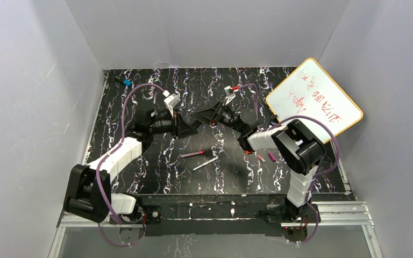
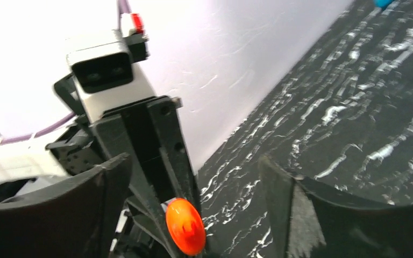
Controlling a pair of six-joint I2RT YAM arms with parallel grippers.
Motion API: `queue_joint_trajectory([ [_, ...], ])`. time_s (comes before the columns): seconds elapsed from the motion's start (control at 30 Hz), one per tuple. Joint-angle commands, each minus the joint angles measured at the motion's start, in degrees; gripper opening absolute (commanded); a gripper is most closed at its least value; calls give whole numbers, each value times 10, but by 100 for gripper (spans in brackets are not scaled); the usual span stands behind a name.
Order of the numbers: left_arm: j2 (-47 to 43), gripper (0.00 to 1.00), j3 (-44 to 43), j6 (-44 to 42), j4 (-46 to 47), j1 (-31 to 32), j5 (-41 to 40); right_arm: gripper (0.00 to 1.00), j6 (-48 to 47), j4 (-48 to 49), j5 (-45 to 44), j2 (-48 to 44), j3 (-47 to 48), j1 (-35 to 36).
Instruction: Insert the pens into the pen caps
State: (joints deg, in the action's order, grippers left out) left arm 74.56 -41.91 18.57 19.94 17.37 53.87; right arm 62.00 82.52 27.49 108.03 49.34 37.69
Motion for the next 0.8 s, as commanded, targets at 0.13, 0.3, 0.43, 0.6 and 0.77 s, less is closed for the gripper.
queue_joint_trajectory([
  [0.13,-34,0,-10,-49,-66,2,-76,99,-139,-322,-253,-241,-78,-20],
  [0.3,-57,0,-28,-97,-136,2,-163,99,-153,-670,-363,-415,-59,-55],
  [0.43,-79,0,-39,-137,-191,2,-237,99,90,-785,-203,-507,-122,-186],
  [0.6,-113,0,-45,-165,-233,3,-301,88,261,-1029,-240,-521,-102,-206],
  [0.77,-132,0,-44,-176,-249,3,-328,92,229,-1284,-328,-353,103,-206],
])
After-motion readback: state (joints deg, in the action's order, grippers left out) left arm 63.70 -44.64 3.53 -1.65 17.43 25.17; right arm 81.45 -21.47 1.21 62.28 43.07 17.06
